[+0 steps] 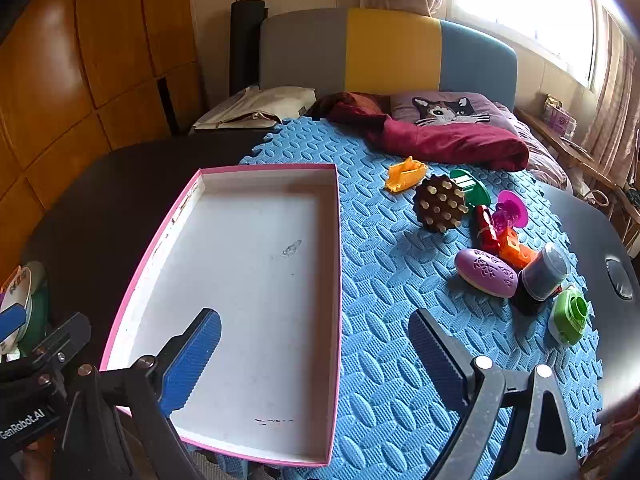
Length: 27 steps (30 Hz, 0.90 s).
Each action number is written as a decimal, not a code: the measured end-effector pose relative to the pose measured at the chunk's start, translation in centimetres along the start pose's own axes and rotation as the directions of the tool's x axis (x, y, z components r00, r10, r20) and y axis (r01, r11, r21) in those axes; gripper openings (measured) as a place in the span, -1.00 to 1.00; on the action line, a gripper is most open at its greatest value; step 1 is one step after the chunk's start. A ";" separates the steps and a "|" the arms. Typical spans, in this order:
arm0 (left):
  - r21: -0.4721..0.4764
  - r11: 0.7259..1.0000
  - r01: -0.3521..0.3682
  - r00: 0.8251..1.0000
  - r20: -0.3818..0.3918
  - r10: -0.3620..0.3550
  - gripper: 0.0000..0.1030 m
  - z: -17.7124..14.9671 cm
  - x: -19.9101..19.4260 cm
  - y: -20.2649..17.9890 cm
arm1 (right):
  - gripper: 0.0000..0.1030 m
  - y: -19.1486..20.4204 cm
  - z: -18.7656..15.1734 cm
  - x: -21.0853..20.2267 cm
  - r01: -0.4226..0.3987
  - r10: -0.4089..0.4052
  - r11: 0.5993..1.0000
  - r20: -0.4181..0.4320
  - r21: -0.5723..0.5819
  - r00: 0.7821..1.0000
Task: Organize rigid objects
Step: 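Move both tools from the tray toward the toys on the mat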
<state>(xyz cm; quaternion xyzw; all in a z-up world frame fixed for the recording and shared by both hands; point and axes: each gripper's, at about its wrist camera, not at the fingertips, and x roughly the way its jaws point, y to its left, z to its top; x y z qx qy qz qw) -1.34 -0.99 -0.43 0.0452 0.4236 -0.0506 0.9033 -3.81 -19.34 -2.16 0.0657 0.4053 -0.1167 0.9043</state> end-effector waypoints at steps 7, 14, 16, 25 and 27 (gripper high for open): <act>0.000 0.996 0.085 0.993 -0.079 -0.084 0.99 0.0 0.7 -0.7 | 0.87 -0.5 0.1 -0.6 0.014 -0.014 1.000 0.022 0.005 1.000; 0.019 0.997 0.074 0.994 -0.087 -0.072 0.99 -0.3 0.9 -1.5 | 0.87 -1.3 0.0 -1.2 0.034 -0.034 0.999 0.041 0.011 0.999; 0.031 0.997 0.073 0.995 -0.075 -0.070 0.99 -0.5 0.8 -1.7 | 0.87 -1.6 -0.1 -1.3 0.044 -0.045 0.999 0.045 0.015 0.998; 0.067 0.986 0.152 0.988 -0.036 -0.150 0.99 -1.0 0.1 -2.6 | 0.79 -3.3 -0.4 -1.9 0.088 -0.090 0.996 0.064 0.032 0.994; 0.081 0.977 0.197 0.980 -0.016 -0.196 1.00 -1.0 -0.6 -3.0 | 0.71 -3.7 -0.6 -1.8 0.093 -0.094 0.995 0.057 0.029 0.994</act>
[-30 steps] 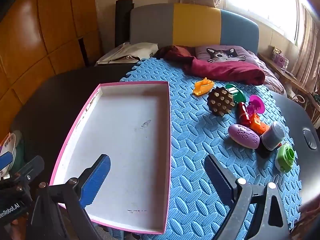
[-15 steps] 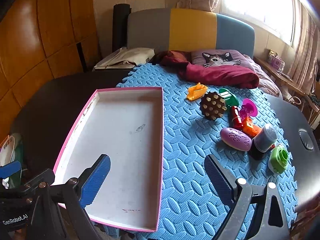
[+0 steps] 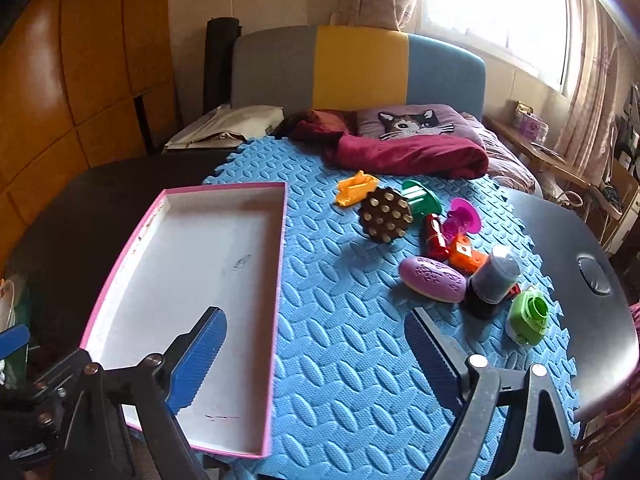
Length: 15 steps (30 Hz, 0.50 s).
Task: Organize rigid objects
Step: 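Move both tools from the tray toward the toys on the mat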
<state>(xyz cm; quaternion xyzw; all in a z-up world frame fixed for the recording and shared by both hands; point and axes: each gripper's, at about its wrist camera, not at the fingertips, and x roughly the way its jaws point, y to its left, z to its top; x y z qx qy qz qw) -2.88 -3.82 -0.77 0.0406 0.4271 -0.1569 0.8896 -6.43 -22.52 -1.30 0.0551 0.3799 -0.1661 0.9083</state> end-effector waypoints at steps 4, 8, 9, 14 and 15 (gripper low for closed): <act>0.027 0.994 0.109 0.993 0.043 -0.110 0.99 0.0 -1.0 -1.4 | 0.61 -2.1 -1.0 0.2 -0.012 0.012 1.000 -0.005 0.026 1.000; 0.034 0.979 0.202 0.979 -0.012 -0.202 0.99 -0.3 -0.7 -3.2 | 0.50 -4.9 -2.3 0.1 -0.008 0.008 0.997 0.008 0.078 1.000; 0.042 0.972 0.230 0.973 -0.025 -0.229 0.99 -0.5 -0.6 -3.9 | 0.50 -5.8 -2.6 0.0 0.003 -0.005 0.996 0.017 0.091 1.000; 0.157 0.967 0.201 0.979 -0.005 -0.203 0.99 -1.5 -1.0 -7.2 | 0.50 -10.8 -4.6 -0.1 0.042 -0.046 0.982 0.016 0.185 0.999; 0.199 0.963 0.179 0.983 0.006 -0.184 1.00 -1.7 -1.2 -8.2 | 0.50 -11.9 -4.9 0.1 0.057 -0.059 0.976 0.006 0.209 0.998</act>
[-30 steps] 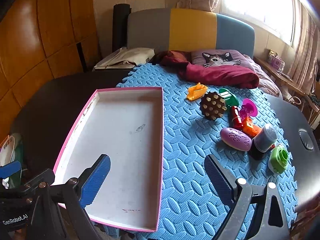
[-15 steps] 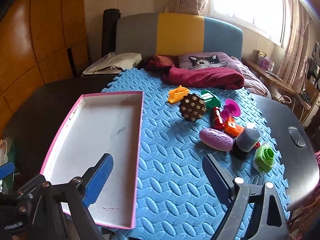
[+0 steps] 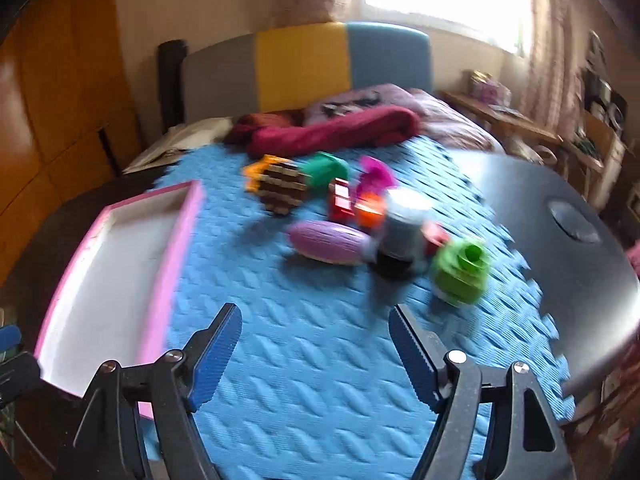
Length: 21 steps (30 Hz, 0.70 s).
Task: Organize rigid objects
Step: 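Move both tools from the tray toward the toys on the mat, then grasp the green cup-shaped toy with the right gripper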
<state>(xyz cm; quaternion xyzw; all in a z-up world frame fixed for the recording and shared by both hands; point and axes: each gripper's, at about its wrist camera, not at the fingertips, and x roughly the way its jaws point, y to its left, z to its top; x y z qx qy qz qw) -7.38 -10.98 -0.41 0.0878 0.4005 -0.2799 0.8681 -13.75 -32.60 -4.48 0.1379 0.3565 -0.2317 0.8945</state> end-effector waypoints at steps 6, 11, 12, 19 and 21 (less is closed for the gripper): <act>0.041 0.999 -0.018 0.999 -0.029 0.019 1.00 -0.4 0.6 -1.6 | 0.49 -8.9 0.0 0.3 0.090 -0.089 0.961 -0.016 0.261 0.996; 0.008 1.000 -0.010 1.000 -0.028 0.010 1.00 -0.5 0.7 -2.2 | 0.47 -12.0 1.4 1.0 0.098 -0.101 0.932 -0.011 0.349 0.995; 0.011 1.000 -0.013 1.000 -0.027 0.013 1.00 -0.5 0.6 -2.3 | 0.45 -12.2 1.7 1.1 0.092 -0.095 0.930 -0.011 0.357 0.995; 0.022 1.000 -0.018 0.999 -0.036 0.019 1.00 -0.4 0.7 -2.3 | 0.22 -10.7 3.5 4.7 0.081 -0.065 0.953 -0.063 0.293 0.996; 0.003 1.000 -0.017 0.999 -0.043 0.017 1.00 -0.4 0.8 -1.8 | 0.22 -10.1 3.6 5.2 0.075 -0.057 0.959 -0.074 0.274 0.996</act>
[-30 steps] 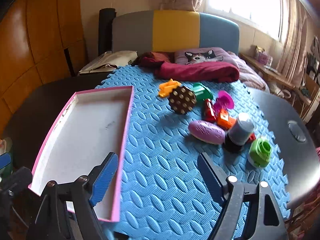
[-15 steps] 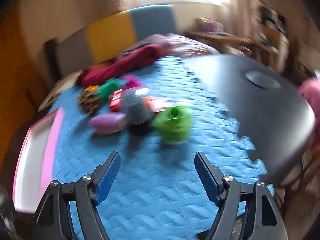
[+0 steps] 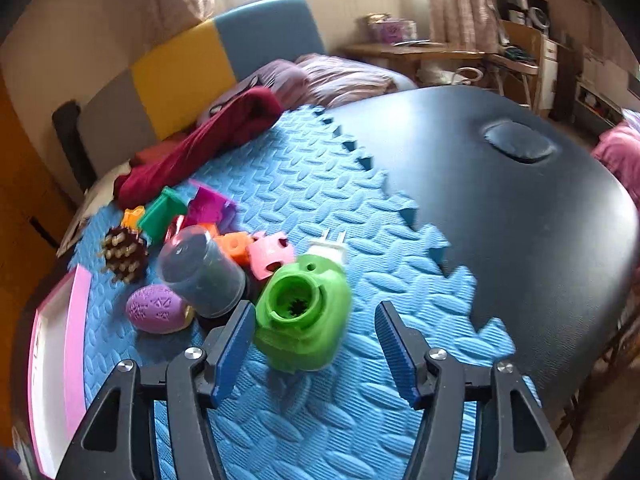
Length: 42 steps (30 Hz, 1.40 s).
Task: Organize rigid objects
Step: 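Grasp the green cup-shaped toy with the right gripper, then grasp the purple egg with the left gripper while the right holds the green toy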
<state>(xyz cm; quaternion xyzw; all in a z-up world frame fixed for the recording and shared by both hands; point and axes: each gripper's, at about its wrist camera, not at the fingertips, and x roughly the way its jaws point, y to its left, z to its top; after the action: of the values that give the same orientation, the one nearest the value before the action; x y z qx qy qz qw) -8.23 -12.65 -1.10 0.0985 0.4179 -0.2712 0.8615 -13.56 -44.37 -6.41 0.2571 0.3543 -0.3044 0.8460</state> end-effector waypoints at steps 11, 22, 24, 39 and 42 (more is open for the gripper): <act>0.003 0.999 0.037 0.998 -0.043 -0.037 1.00 1.4 1.3 -0.6 | 0.13 0.3 -0.3 1.6 0.015 -0.015 0.998 -0.002 -0.069 1.000; 0.139 0.983 0.116 0.993 -0.037 -0.112 1.00 6.7 4.6 -5.9 | 0.06 -1.6 -1.0 0.8 -0.051 0.055 0.990 0.027 -0.131 0.998; 0.196 0.971 0.136 0.991 -0.035 -0.132 1.00 7.9 5.7 -7.7 | 0.06 -1.8 -1.2 0.8 -0.061 0.068 0.989 0.047 -0.136 0.997; 0.516 0.827 0.223 0.974 -0.145 -0.172 0.96 12.1 17.4 -14.3 | 0.06 -2.5 -2.1 1.1 -0.114 0.128 0.983 0.101 -0.141 0.987; 0.458 0.818 0.348 0.935 -0.232 -0.268 0.86 11.4 17.8 -14.0 | 0.06 -2.5 -2.2 1.1 -0.115 0.130 0.983 0.105 -0.142 0.986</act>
<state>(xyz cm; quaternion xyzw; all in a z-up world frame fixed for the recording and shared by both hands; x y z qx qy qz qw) 0.61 -35.67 -6.90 0.2666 0.4118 -0.4958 0.7166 -15.69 -45.03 -9.13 0.2028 0.3089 -0.2413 0.8974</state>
